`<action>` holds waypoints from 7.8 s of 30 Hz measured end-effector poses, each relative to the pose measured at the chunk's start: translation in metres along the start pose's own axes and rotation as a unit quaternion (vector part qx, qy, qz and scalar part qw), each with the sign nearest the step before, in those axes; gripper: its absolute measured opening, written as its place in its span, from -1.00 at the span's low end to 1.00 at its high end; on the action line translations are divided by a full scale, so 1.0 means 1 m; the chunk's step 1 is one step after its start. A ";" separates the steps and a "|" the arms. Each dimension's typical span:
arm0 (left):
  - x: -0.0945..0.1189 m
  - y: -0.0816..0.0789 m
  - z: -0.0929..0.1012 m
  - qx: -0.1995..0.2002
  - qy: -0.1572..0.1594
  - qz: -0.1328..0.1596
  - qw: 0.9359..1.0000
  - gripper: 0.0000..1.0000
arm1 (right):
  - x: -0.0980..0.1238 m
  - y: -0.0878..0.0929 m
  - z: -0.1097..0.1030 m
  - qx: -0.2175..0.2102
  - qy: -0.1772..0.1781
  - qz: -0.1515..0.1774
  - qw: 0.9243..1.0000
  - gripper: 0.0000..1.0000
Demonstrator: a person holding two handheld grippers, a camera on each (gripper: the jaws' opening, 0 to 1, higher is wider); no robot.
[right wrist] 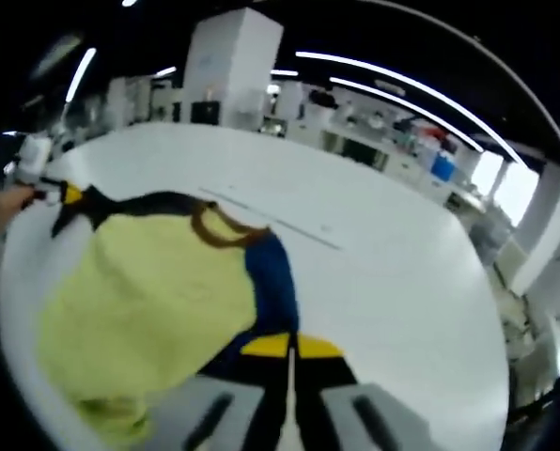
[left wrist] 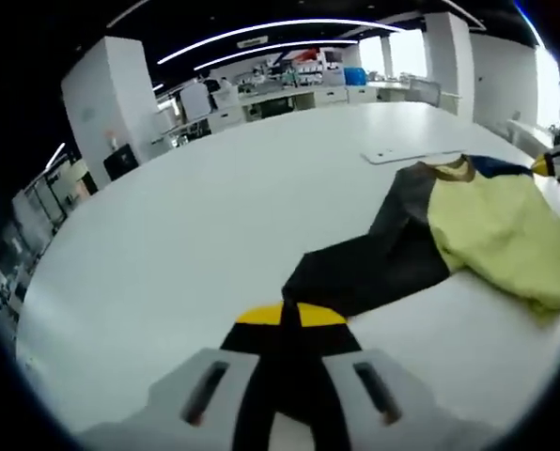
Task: Fold the garment on the visible template until the final outline fits inside the template.
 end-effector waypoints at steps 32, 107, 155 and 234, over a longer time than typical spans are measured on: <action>0.022 -0.007 0.016 0.081 0.090 0.047 0.992 -0.30 | -0.002 0.023 0.015 -0.179 -0.017 0.047 0.983 -0.48; 0.154 0.016 0.203 -0.061 0.326 0.075 0.941 -1.00 | 0.016 0.019 -0.022 -0.052 -0.025 0.020 0.998 -1.00; 0.160 0.002 0.155 -0.001 0.303 0.043 0.952 -0.99 | 0.064 0.056 -0.039 -0.120 -0.119 -0.001 0.986 -0.39; 0.114 -0.008 0.172 0.080 0.256 0.056 0.962 -0.67 | 0.028 0.050 -0.161 -0.038 -0.283 0.020 0.958 -0.43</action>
Point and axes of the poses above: the point that each gripper's makers call its tool centre point, and the gripper's own axes: x roughly backward along the fingers, z roughly to its right, y roughly out of its underside, the point moved 7 cm from there along x, roughly backward along the fingers, and after that the axes turned 12 degrees about -y, right-handed, at the moved point
